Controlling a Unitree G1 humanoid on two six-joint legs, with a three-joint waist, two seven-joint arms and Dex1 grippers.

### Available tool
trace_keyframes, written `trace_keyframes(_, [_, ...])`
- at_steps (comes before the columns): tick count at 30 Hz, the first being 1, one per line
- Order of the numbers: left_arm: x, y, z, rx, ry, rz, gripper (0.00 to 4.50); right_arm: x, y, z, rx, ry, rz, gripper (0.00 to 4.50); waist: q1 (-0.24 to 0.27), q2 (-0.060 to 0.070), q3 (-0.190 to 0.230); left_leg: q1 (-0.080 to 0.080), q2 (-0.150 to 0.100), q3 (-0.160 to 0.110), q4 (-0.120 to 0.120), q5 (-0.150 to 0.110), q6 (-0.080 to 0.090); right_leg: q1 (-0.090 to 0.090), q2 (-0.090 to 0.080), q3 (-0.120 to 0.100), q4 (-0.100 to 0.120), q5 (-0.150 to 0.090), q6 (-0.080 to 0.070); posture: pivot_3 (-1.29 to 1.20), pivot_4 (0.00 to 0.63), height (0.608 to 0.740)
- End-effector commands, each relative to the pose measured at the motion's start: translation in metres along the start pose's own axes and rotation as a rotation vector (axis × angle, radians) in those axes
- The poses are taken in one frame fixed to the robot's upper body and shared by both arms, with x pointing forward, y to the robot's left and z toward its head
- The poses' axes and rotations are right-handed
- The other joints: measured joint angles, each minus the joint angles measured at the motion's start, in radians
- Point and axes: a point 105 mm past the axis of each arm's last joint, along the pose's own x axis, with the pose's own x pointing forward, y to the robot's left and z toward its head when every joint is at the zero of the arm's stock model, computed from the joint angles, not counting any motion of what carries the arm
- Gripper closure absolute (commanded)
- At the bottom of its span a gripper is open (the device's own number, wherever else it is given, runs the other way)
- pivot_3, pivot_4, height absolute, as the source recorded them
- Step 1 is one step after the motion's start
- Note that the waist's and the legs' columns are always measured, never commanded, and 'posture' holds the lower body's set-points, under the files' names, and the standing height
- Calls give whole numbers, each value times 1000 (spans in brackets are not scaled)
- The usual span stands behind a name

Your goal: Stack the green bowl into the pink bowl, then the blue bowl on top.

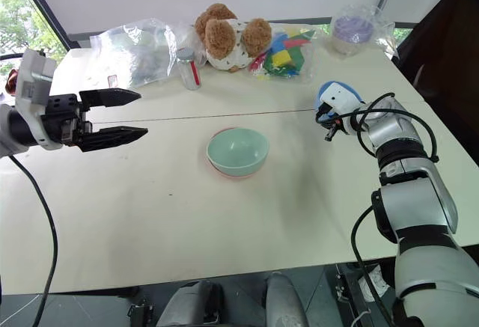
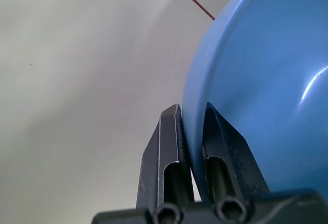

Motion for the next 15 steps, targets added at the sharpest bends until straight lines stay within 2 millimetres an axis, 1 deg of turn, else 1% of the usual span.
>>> trace_keyframes(1, [-2, 0, 11, 54, -18, 11, 0, -28, -7, 51, -212, -145, 54, 4459, 0, 1, 0, 0, 0, 0, 0, 0, 0, 0, 0, 0, 0, 0, 0, 0, 150, 740])
trace_keyframes(4, [-2, 0, 10, 52, -17, 9, 0, -51, 23, 88, -378, -269, 226, 4459, 3, 1, 1, 0, 0, -1, -1, 0, 0, 0, 0, -1, 0, 0, 0, 0, 150, 740])
trace_keyframes(6, [-2, 1, 10, 52, -17, 8, 0, -67, 50, 114, -473, -356, 355, 4459, 4, 1, 1, 0, 0, -2, -1, 0, 0, 0, 0, -1, 0, 0, 0, 0, 150, 740])
trace_keyframes(8, [-1, 2, 10, 53, -17, 6, 0, -79, 77, 134, -550, -423, 479, 4459, 3, 1, 1, 0, 0, -1, 0, 0, 0, 0, 0, -1, 1, 0, 0, 0, 150, 740])
trace_keyframes(9, [0, 2, 10, 54, -18, 6, 0, -83, 86, 140, -570, -440, 525, 4459, 4, 1, 1, 0, 0, -1, 0, 0, 0, 0, 0, -1, 1, 0, 0, 0, 150, 740])
trace_keyframes(11, [0, 2, 10, 56, -20, 6, 0, -87, 100, 145, -604, -452, 597, 4459, 5, 1, 0, 0, 0, -2, 1, 0, 0, 0, 0, -1, 1, 0, 0, 0, 150, 740])
trace_keyframes(15, [0, 1, 10, 60, -22, 12, 0, -83, 113, 146, -661, -437, 665, 4459, 18, 1, 0, 0, -1, -2, 1, 0, 0, 1, -1, -2, 1, 0, 0, 0, 150, 740])
